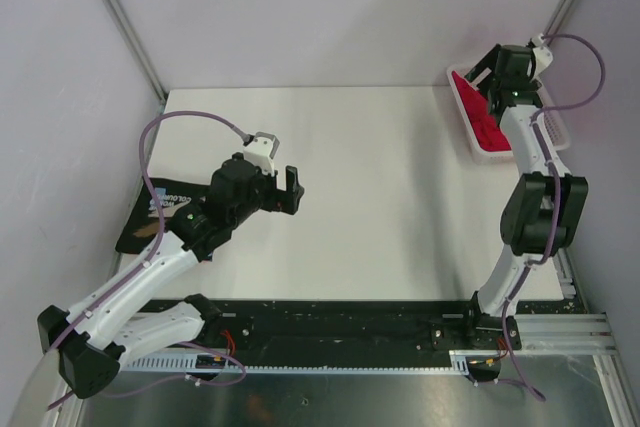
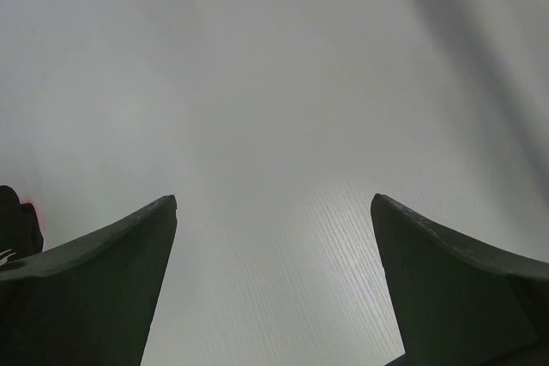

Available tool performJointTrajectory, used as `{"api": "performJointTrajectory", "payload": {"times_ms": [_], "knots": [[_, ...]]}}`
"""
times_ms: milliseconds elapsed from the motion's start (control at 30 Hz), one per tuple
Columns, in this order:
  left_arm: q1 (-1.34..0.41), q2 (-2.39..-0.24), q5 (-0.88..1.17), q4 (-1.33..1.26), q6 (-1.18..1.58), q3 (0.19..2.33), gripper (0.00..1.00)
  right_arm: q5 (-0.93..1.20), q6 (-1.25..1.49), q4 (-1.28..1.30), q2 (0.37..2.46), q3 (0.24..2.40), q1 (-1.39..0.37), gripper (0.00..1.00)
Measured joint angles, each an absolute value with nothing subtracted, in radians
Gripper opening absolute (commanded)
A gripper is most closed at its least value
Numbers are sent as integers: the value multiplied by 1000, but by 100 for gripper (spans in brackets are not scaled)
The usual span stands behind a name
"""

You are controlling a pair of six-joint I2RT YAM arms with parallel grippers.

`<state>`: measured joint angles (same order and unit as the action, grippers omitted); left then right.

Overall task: Fold and stack the t-shirts
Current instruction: Grab crumpled tshirt from bin with the right arm

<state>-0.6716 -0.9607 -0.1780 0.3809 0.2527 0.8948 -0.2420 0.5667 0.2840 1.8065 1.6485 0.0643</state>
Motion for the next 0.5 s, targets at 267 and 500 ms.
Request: {"api": "performJointTrajectory", "payload": {"times_ms": [267,500], "knots": [[-671,-961,-171,381,252,895,99,-281,575,387,2058,1893,178,99],[-666,-961,-154,381,252,895,100,-266,577,521,2265,2062,234,99]]}}
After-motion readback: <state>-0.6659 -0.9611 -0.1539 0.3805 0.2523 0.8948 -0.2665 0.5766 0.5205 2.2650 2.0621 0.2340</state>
